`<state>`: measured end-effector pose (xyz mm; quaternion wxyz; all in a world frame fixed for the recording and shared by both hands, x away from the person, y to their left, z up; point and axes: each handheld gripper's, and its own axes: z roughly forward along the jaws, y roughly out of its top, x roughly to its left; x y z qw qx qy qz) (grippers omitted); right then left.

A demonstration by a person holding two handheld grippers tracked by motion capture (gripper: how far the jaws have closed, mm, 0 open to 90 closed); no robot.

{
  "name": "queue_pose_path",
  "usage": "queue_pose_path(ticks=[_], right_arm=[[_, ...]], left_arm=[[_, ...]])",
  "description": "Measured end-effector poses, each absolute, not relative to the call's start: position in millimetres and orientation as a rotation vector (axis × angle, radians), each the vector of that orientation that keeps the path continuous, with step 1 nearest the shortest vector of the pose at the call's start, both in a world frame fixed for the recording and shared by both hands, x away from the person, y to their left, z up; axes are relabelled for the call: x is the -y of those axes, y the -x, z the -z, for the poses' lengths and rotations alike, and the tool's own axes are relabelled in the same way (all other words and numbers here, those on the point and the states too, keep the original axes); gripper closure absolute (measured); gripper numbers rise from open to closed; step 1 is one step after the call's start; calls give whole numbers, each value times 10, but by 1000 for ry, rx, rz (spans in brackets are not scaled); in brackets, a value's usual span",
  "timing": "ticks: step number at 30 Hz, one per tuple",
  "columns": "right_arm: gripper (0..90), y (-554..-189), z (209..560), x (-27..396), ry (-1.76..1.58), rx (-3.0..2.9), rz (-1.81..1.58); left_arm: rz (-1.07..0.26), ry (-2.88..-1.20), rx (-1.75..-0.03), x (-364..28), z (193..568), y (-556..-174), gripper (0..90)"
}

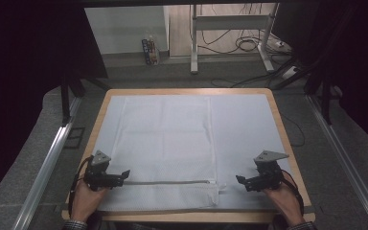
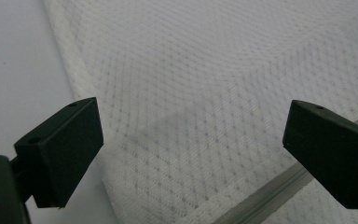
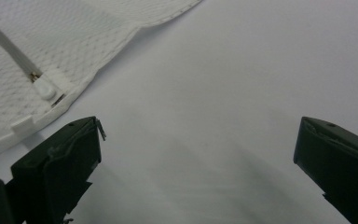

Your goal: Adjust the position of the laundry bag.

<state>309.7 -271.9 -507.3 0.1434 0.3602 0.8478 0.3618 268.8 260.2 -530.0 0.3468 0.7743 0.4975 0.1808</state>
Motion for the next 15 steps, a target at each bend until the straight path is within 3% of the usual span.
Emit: queue_pose_path(ticks=[15], right_arm=[[4,-3173,5036,2511,-1010,-2436,-1049]], left_arm=[[-495,-2025,-1305,-2600,5277,-2743,80]])
